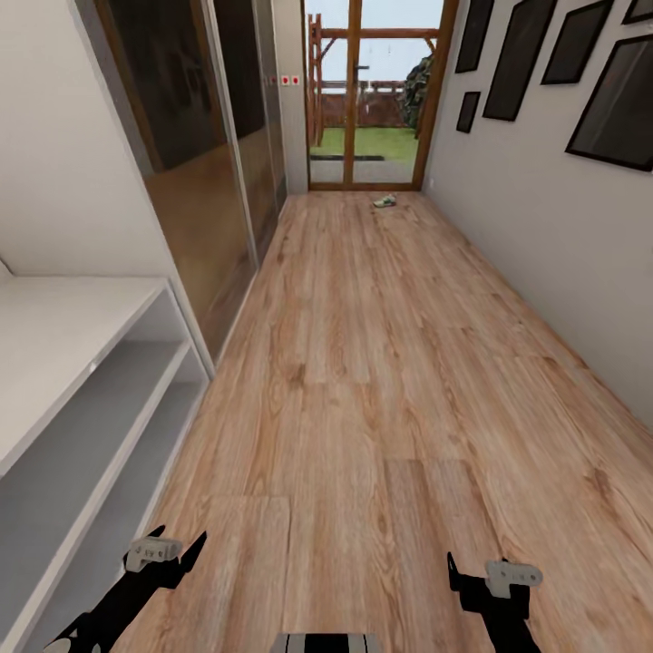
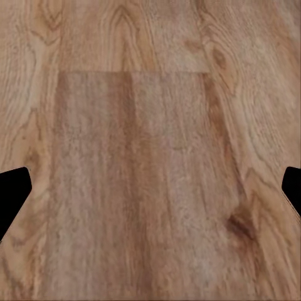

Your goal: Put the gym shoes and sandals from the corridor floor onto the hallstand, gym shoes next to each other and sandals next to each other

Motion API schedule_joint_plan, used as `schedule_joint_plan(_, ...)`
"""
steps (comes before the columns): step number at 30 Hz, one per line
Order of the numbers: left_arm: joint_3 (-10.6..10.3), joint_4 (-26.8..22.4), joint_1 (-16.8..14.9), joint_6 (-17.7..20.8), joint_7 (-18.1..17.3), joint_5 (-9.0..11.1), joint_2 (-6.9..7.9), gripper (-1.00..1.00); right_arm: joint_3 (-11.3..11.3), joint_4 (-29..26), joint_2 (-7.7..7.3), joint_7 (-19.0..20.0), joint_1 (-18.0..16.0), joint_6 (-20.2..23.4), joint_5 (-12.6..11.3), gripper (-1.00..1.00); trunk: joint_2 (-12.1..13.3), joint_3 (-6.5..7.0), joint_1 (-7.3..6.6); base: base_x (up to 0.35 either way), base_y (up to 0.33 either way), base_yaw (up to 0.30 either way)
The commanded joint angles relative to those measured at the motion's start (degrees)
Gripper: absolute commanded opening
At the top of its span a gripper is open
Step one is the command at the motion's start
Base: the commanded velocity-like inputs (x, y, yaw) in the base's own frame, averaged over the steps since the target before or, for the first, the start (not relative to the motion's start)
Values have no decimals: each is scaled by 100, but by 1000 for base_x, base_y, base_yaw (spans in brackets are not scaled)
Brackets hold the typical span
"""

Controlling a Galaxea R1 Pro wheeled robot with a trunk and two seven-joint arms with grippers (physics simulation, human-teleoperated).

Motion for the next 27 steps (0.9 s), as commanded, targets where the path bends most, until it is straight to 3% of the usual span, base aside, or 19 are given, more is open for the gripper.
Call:
schedule_joint_plan(1, 0, 0, 0, 0, 0, 0, 0, 100, 0, 0, 0, 0, 0, 2, 1, 100, 0, 0, 0, 329, 0, -106)
schedule_joint_plan(27, 1, 0, 0, 0, 0, 0, 0, 100, 0, 0, 0, 0, 0, 0, 3, 100, 0, 0, 0, 329, 0, -102)
